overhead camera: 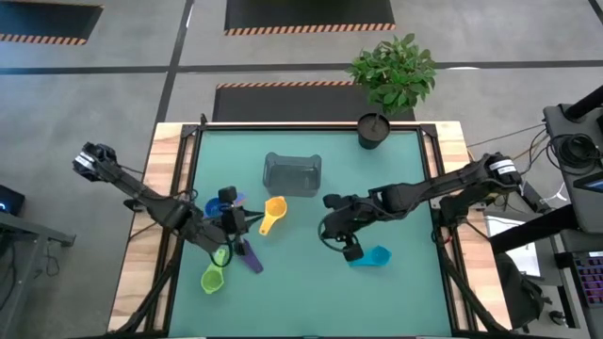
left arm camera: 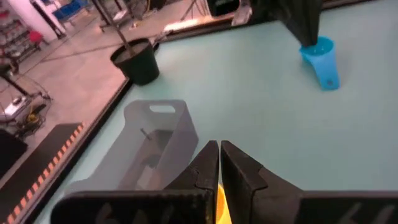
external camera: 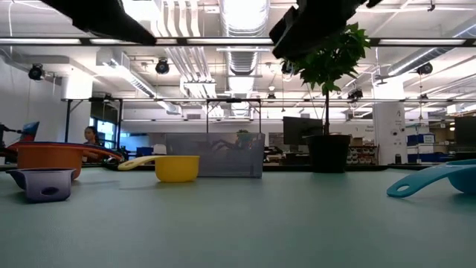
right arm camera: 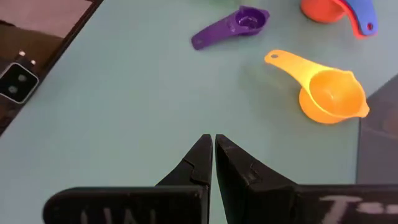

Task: Nest measuring cups in basket
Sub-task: Stack the yellow measuring cup into the blue measuring cup

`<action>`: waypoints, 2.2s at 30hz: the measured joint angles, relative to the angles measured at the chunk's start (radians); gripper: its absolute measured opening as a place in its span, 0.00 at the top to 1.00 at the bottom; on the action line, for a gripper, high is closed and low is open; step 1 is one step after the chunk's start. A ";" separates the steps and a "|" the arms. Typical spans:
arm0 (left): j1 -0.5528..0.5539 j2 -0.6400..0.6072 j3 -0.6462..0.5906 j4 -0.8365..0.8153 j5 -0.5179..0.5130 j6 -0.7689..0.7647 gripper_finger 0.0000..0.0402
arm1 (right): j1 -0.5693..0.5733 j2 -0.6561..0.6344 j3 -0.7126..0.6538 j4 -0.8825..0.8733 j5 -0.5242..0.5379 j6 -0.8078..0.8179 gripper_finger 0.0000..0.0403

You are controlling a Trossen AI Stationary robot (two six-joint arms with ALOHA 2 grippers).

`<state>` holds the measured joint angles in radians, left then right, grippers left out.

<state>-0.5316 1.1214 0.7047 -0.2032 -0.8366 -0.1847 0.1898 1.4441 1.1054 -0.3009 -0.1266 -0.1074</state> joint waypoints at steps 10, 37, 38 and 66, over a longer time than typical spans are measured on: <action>0.115 0.156 0.004 0.068 0.099 -0.116 0.76 | 0.000 -0.010 -0.054 0.112 -0.002 -0.122 0.98; 0.281 0.549 0.005 0.188 0.278 -0.292 0.70 | -0.090 -0.037 -0.096 0.175 -0.012 -0.301 0.98; 0.281 0.554 0.005 0.189 0.284 -0.295 0.73 | -0.090 -0.037 -0.096 0.175 -0.012 -0.301 0.98; 0.122 0.422 0.119 0.224 0.411 0.105 1.00 | -0.090 -0.094 -0.096 0.095 -0.012 -0.277 0.98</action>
<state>-0.4099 1.5437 0.8242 0.0211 -0.4252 -0.0798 0.0998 1.3497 1.0096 -0.2059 -0.1387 -0.3847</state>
